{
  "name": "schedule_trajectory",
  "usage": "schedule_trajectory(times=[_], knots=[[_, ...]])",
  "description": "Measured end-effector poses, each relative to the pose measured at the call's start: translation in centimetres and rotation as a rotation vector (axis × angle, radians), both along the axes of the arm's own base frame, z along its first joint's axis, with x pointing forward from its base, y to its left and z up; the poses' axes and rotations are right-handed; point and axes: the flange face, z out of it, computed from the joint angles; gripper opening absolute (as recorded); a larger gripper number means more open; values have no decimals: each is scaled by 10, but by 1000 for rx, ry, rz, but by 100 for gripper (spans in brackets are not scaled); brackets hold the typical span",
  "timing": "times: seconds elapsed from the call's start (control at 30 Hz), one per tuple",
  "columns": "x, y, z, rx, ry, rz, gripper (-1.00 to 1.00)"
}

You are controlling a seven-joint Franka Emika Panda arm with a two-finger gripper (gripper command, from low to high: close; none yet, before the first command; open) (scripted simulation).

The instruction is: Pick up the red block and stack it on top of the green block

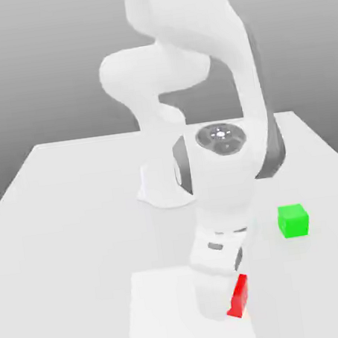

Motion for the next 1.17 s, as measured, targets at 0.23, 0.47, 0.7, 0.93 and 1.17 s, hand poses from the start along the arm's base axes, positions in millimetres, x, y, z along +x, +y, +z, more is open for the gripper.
schedule_trajectory(times=[0.23,0.47,0.7,0.93,1.17], knots=[[-23,44,60,8,2,166,-100],[-116,137,83,16,5,690,-100],[-194,178,75,0,1,1077,-100],[-194,175,28,0,1,1077,100],[-196,177,34,0,-1,1084,100]])
